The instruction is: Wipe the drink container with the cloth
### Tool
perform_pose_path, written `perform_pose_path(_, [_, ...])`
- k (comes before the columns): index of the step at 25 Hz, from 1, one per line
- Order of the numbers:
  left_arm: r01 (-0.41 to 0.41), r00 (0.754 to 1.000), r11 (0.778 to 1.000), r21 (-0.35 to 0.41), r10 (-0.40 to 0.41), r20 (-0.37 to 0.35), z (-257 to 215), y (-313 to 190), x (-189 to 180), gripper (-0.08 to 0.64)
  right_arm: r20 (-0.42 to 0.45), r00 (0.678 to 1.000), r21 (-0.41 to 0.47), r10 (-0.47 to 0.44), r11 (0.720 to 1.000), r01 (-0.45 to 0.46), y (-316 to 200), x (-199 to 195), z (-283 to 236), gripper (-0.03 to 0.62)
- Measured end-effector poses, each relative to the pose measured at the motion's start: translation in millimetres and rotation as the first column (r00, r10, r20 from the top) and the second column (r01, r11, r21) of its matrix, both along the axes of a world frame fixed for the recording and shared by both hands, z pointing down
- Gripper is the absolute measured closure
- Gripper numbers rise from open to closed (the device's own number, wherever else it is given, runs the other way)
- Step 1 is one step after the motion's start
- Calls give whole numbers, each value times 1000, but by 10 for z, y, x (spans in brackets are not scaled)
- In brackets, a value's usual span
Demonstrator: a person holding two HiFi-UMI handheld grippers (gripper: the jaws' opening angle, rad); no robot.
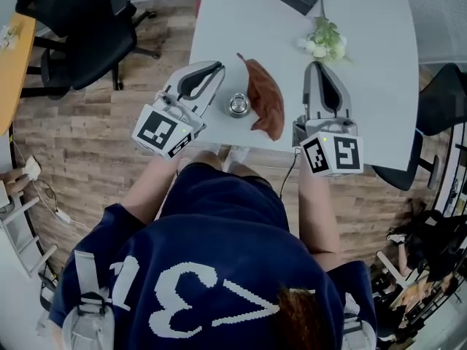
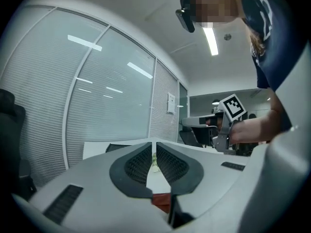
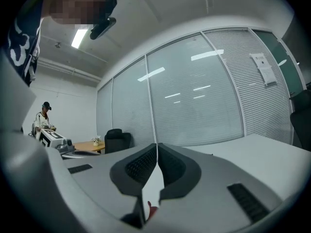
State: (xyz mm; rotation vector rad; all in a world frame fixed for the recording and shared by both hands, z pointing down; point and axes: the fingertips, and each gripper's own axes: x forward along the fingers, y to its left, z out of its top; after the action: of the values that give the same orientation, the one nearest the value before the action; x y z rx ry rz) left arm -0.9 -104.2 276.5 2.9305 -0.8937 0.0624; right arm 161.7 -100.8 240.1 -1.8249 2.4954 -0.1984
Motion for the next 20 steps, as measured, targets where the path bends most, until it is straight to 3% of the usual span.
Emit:
perform_pose_path(7, [-179, 982, 977, -114, 184, 32, 479, 161, 172, 534, -42, 997, -211, -60, 976, 50, -2, -89, 852, 563])
perform_pose_path(9, [-224, 971, 960, -168, 234, 44, 640, 235, 231, 448, -52, 995, -276, -82, 959, 65, 41, -122, 1129, 558])
perform_pose_path(12, [-305, 942, 920, -246, 329, 62, 858, 371, 353, 361, -54, 995, -352, -87, 934, 62, 119, -126, 1457, 511])
perform_pose_path(14, [-370, 915, 879, -300, 401, 46, 969, 469, 433, 320, -49, 995, -380, -85, 923, 60, 165, -126, 1589, 500])
perform_pose_path(17, [-444, 870, 819, -364, 491, 43, 1111, 578, 535, 299, -44, 996, -397, -84, 916, 59, 212, -118, 1691, 500])
perform_pose_path(20, [-479, 824, 778, -407, 558, 96, 1265, 647, 610, 287, -43, 996, -411, -81, 910, 57, 243, -90, 1771, 500])
